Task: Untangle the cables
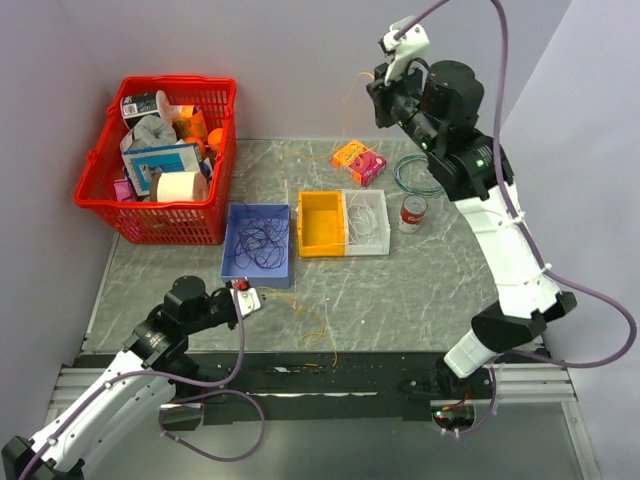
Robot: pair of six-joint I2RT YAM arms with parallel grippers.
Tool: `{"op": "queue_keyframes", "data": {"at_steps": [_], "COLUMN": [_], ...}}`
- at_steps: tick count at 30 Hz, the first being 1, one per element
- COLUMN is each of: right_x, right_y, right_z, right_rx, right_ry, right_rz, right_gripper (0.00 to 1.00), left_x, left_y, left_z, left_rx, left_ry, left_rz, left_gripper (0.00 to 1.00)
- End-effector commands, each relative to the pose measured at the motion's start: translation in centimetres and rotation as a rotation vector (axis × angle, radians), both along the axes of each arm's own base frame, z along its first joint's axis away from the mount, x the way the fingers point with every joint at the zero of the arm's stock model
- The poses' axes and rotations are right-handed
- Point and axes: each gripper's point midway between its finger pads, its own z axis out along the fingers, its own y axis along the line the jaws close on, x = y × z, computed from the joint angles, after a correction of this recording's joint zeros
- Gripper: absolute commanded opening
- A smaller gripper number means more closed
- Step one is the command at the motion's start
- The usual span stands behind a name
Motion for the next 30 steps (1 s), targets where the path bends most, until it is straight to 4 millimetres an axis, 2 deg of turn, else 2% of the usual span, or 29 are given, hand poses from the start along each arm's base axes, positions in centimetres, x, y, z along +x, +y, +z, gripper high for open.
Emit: {"op": "queue_keyframes", "data": {"at_steps": [1, 8, 22, 30], "right_x": [0.2, 0.5, -0.8, -1.0], "right_y": [0.4, 0.9, 1.6, 2.7], "right_z": [3.6, 5.2, 9.5, 10.0], "right_rx": [0.087, 0.116, 0.197, 0.225], "right_ry": [-0.084, -0.115, -0.239, -0.254], "right_rz": [0.015, 0.027, 0.097, 0.157], "right_gripper": [0.0, 0.0, 0.0, 0.0], "left_x": [0.1, 0.8, 1.0, 1.0], "left_y": [-0.8, -0.4, -0.3, -0.3], "left_z": [1.6, 1.7, 1.5, 1.5], "left_rx": [-0.063, -0.063, -0.058, -0.055], "left_ry": [-0.043, -0.065, -0.071, -0.07], "left_rz": [-0.026, 0.015, 0.02, 0.022], "left_gripper": [0.01, 0.01, 0.01, 0.01]}}
